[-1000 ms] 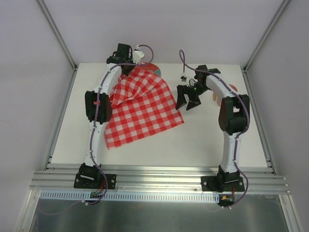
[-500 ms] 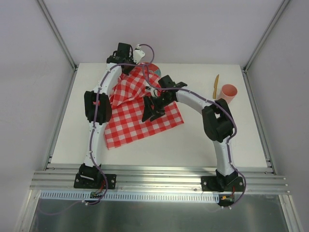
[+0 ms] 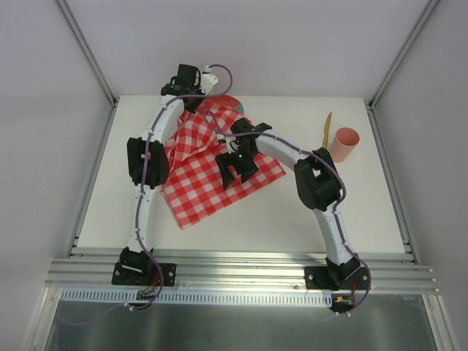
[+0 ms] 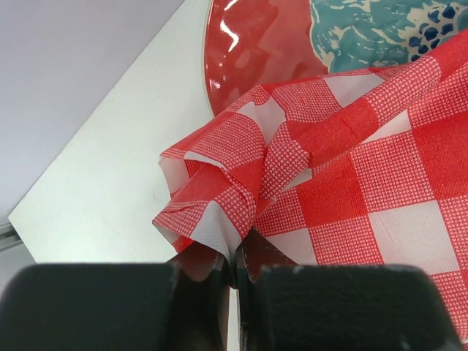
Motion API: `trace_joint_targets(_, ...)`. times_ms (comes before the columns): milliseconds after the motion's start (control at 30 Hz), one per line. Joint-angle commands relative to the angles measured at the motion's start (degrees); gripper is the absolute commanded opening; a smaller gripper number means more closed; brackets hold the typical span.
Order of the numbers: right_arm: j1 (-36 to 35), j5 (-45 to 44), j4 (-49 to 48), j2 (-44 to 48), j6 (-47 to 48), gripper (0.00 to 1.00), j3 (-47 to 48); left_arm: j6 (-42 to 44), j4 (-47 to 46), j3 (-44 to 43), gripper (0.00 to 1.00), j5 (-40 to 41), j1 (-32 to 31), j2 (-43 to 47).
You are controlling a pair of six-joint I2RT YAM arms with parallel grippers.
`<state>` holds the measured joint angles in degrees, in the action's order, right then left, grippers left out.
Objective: Set the dinner table for one person
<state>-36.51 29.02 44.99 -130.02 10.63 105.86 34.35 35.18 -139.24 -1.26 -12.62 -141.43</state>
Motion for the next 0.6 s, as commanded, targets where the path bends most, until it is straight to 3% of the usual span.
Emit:
trace_joint_targets(0,-1.9,-21.3,14.8,-3.0,9.9,0.97,4.1,-1.9,-1.0,-0.5,0.00,0.9,0.7,5.4)
trace_joint_targets(100,-1.1,-22.9,18.8,-2.2,10.8,0.97,0.2,-2.3,-1.0,-0.5,0.00,1.0,0.8,5.9)
trace_joint_targets(333,5.2,-24.7,16.0,3.0,12.4,0.97,-13.0,-1.6,-1.0,-0.5,0.00,2.7,1.7,9.3)
trace_joint_targets(433,8.6,-20.9,17.1,4.3,12.9,0.97,-13.8,-0.2,-0.9,1.9,0.00,3.5,2.9,11.3)
trace_joint_targets(567,9.7,-24.9,18.4,5.5,11.9,0.97,-12.4,1.2,-0.7,8.2,0.00,3.2,4.1,16.1)
